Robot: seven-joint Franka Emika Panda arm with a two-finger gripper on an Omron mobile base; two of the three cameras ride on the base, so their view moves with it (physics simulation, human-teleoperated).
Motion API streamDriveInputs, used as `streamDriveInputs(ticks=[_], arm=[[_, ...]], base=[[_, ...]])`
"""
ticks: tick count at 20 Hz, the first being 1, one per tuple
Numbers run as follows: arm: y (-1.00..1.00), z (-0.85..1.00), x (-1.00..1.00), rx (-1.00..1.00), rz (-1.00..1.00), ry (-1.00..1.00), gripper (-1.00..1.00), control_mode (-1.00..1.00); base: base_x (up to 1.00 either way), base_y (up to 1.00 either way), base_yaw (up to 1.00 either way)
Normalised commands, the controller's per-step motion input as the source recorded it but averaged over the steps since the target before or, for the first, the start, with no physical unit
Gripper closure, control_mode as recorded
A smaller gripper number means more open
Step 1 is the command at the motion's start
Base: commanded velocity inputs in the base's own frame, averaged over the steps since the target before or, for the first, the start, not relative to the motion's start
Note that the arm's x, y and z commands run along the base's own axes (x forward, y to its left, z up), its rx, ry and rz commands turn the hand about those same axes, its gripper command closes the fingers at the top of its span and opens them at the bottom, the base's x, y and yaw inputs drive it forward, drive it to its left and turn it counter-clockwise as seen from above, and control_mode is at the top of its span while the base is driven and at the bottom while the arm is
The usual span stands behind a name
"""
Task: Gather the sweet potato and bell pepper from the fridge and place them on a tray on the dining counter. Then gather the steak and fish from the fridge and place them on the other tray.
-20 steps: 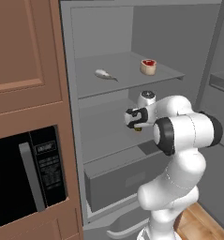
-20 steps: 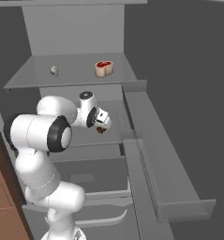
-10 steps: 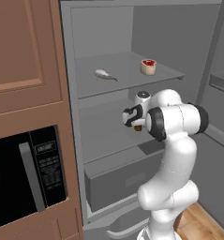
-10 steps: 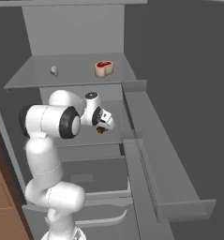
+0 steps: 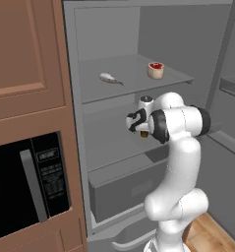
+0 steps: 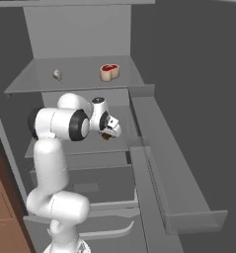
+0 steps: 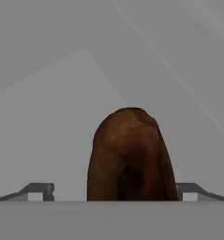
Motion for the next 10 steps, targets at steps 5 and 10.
streamDriveInputs(ticks=[5, 10], arm=[[0.0, -0.39, -0.01, 0.0, -0.01, 0.0, 1.0, -1.0], [0.0, -0.07, -0.6, 0.0, -0.02, -0.15, 1.0, -1.0]], base=[[0.0, 0.0, 0.0], [0.0, 0.0, 0.0]])
